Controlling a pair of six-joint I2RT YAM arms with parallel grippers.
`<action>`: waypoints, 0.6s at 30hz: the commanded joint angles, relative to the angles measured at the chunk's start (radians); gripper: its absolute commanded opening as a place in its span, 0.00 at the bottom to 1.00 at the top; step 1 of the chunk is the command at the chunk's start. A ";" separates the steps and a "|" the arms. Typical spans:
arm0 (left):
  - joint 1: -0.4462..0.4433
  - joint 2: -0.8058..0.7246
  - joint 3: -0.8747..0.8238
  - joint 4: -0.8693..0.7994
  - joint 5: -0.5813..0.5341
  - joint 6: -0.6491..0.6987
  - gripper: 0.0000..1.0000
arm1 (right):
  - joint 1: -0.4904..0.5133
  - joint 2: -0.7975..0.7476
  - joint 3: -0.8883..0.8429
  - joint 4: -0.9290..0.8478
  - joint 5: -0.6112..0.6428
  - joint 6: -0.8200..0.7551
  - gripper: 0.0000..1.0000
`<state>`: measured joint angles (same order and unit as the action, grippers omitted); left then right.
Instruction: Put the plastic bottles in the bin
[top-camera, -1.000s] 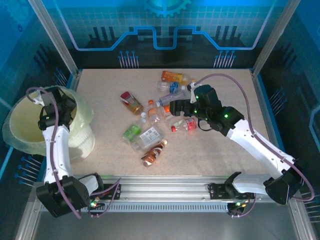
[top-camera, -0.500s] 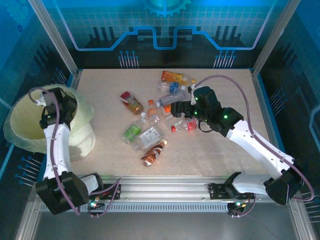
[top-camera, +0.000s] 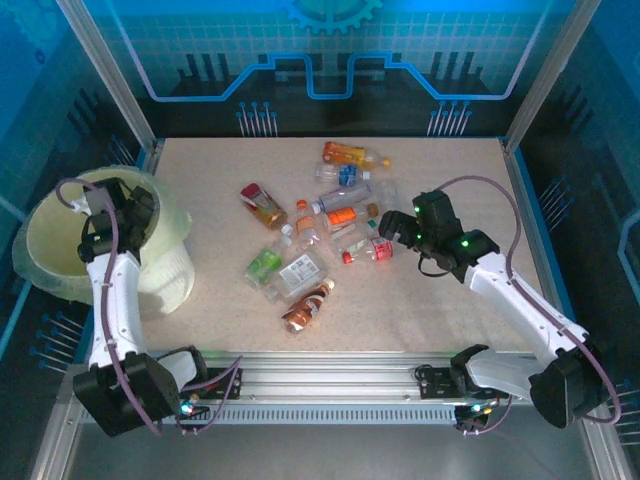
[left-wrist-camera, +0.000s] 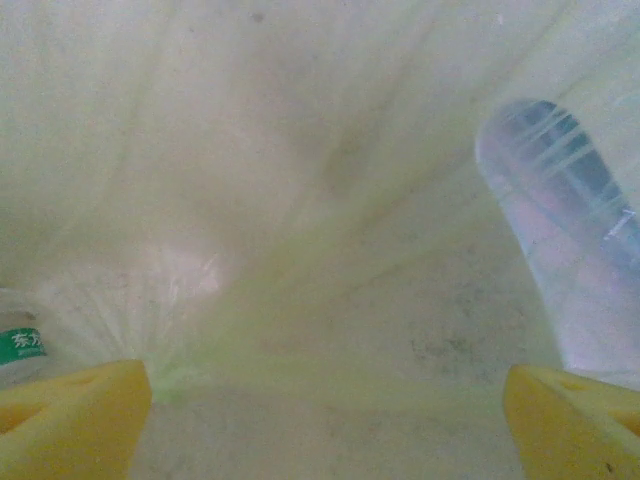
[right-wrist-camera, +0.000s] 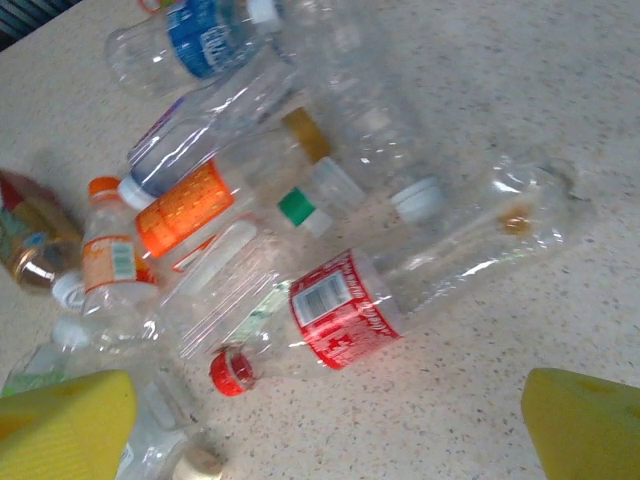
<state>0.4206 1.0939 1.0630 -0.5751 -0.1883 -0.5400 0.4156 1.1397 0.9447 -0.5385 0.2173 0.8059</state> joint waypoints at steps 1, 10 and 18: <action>0.001 -0.077 0.049 -0.049 0.051 0.040 0.97 | -0.042 -0.023 -0.028 0.011 -0.024 0.101 1.00; 0.000 -0.276 0.044 -0.083 0.119 0.099 0.99 | -0.132 0.016 -0.095 0.061 -0.082 0.279 1.00; 0.000 -0.421 0.084 -0.118 0.176 0.067 0.99 | -0.163 0.070 -0.123 0.078 -0.052 0.480 1.00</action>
<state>0.4213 0.7143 1.1103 -0.6762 -0.0795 -0.4713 0.2684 1.1904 0.8341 -0.4805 0.1493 1.1751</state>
